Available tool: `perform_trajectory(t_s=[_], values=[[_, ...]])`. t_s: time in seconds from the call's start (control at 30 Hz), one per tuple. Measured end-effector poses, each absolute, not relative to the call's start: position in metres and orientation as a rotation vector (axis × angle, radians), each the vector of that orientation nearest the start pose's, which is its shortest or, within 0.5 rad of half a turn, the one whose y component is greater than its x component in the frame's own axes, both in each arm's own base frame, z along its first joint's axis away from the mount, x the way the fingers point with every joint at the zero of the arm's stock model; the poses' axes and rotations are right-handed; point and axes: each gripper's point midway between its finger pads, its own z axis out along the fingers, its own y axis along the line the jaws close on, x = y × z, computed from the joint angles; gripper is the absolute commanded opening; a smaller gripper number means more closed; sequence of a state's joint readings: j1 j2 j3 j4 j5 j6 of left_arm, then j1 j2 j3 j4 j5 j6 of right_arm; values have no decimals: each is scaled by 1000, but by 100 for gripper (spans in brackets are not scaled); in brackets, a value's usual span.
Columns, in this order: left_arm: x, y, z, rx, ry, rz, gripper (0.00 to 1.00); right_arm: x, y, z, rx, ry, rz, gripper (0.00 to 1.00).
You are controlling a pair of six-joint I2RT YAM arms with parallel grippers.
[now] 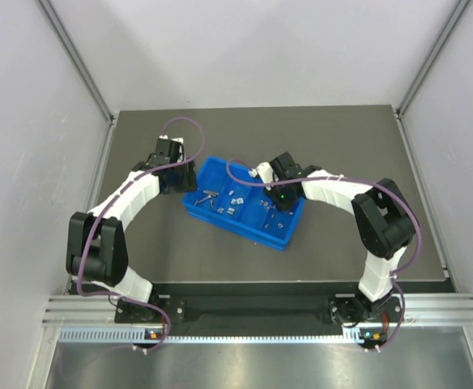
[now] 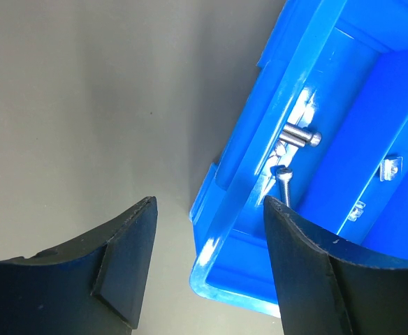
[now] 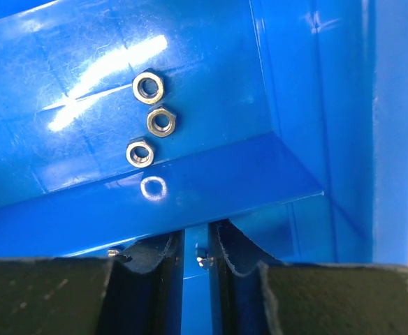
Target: Sort the screws and nuts into containers
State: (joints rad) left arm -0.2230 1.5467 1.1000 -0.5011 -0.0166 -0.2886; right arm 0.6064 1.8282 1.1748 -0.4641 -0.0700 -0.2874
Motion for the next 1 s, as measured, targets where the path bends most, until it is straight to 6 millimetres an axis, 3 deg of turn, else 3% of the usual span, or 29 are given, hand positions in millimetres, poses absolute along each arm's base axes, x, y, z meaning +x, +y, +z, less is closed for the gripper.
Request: perform_trajectory(t_s=[0.23,0.33,0.57,0.7,0.77,0.83,0.97,1.0], values=[[363,-91,100,-90,2526,-186,67,309,221,33,-1212,2486,217,9],[363,-91,100,-91,2525,-182,67,304,221,47,-1221,2511,237,9],[363,-91,100,-93,2523,-184,67,317,249,124,-1193,2366,319,11],[364,-91,102,-96,2518,-185,67,325,270,150,-1190,2287,359,14],[364,-91,104,-96,2510,-186,67,325,281,151,-1213,2268,352,15],[364,-90,107,-95,2500,-184,67,321,290,139,-1258,2273,332,18],[365,-89,114,-91,2479,-175,67,313,299,110,-1331,2317,300,31],[365,-88,115,-91,2475,-172,67,312,300,106,-1338,2325,292,39]])
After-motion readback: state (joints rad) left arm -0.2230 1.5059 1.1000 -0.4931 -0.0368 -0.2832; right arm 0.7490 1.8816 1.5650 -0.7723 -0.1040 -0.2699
